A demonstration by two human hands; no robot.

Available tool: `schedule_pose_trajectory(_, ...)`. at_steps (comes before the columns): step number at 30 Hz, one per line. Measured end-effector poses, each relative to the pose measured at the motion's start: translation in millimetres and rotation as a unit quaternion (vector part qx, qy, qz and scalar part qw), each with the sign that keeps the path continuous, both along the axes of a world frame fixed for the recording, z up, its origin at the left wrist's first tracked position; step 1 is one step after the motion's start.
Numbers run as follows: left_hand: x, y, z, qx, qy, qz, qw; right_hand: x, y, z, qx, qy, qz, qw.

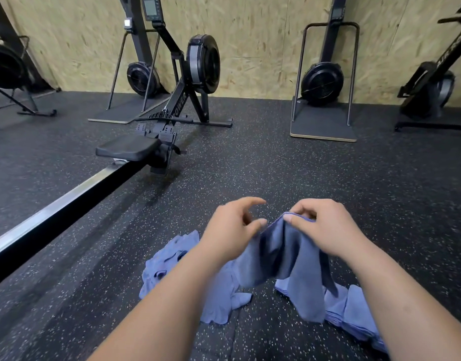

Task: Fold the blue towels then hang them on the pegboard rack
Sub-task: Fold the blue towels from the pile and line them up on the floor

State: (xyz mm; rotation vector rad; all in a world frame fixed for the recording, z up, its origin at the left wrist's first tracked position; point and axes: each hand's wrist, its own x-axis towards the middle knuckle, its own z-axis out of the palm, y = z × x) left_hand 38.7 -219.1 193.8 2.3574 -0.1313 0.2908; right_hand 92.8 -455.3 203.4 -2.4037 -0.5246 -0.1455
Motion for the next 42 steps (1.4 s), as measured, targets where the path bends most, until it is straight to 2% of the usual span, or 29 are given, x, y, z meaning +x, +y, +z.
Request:
schedule_pose_trajectory(4,5.0,-19.8,-2.9,0.000,0.030,-0.020,0.999,-2.4,14.0,2.5,0.013,0.006,0.060,0.998)
schedule_pose_trajectory(12,17.2,-11.0,-4.0,-0.085,0.022,0.101,0.991,12.8,-14.6,-10.1,0.060,0.084,0.049,0.993)
schedule_pose_trajectory(18,18.4,-10.7,-0.5,-0.155,-0.002,0.184,0.971,18.5,-32.0,-10.9,-0.029,0.056,-0.035,0.997)
schedule_pose_trajectory(22,15.0,-7.0,-2.7,-0.089,0.000,0.215,0.972,19.7,-28.3,-10.6,-0.030,0.004,-0.068,0.997)
schedule_pose_trajectory(25,9.7,-13.7,-3.4,-0.055,0.010,0.138,0.989,14.8,-16.1,-9.0,0.000,-0.009,-0.028,1.000)
schedule_pose_trajectory(28,7.1,-25.4,-5.4,-0.019,0.014,0.037,0.999,6.7,-0.1,-7.4,-0.010,-0.012,0.031,0.999)
schedule_pose_trajectory(30,7.3,-29.7,-7.5,0.016,0.020,0.010,1.000,2.7,6.7,-5.9,-0.014,-0.014,0.052,0.998)
schedule_pose_trajectory(35,7.3,-27.3,-6.1,0.010,0.026,0.019,0.999,2.2,4.3,-4.2,-0.022,-0.007,0.039,0.999)
schedule_pose_trajectory(42,10.3,-19.9,-7.6,0.006,-0.013,0.094,0.995,8.1,-9.1,-7.3,-0.080,0.008,0.020,0.997)
